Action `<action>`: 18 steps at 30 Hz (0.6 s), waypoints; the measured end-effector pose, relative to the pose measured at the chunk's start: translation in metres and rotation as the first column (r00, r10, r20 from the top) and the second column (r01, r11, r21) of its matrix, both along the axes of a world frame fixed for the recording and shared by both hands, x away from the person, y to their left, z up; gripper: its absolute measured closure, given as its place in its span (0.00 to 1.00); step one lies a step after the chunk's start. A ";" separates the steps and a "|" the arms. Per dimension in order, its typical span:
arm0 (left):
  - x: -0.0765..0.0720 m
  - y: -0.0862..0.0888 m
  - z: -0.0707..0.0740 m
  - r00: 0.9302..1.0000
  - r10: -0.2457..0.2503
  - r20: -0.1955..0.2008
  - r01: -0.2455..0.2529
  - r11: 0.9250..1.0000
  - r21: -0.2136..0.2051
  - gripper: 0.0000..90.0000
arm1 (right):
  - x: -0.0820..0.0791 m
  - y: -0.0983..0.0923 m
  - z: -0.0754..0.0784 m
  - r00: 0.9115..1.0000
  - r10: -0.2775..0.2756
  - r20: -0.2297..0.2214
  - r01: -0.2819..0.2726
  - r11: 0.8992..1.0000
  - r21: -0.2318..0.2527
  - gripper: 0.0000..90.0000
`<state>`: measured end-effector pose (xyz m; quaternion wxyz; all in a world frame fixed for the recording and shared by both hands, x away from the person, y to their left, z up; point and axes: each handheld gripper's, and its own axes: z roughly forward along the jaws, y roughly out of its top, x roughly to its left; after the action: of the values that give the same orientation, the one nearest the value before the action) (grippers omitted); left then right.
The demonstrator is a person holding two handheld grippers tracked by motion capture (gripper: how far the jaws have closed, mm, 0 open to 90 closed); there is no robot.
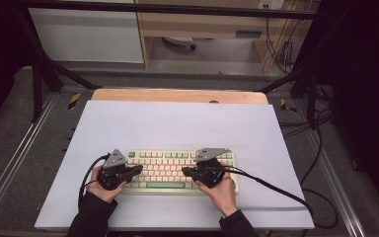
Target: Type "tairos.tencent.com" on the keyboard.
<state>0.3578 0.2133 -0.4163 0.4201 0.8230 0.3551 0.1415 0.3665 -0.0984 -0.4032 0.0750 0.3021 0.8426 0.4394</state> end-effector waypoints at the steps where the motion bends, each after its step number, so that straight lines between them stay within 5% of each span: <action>1: 0.000 0.000 0.000 1.000 -0.001 0.000 0.001 1.000 0.000 1.00 | 0.000 -0.002 0.000 1.000 -0.002 -0.004 0.002 1.000 0.000 1.00; 18: -0.004 -0.018 -0.002 0.999 -0.046 -0.006 0.046 0.999 0.020 1.00 | -0.005 -0.028 -0.009 0.999 -0.043 -0.016 0.043 0.999 0.003 1.00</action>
<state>0.3537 0.1953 -0.4186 0.4139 0.8356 0.3357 0.1329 0.3616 -0.1264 -0.4119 0.0772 0.3238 0.8357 0.4368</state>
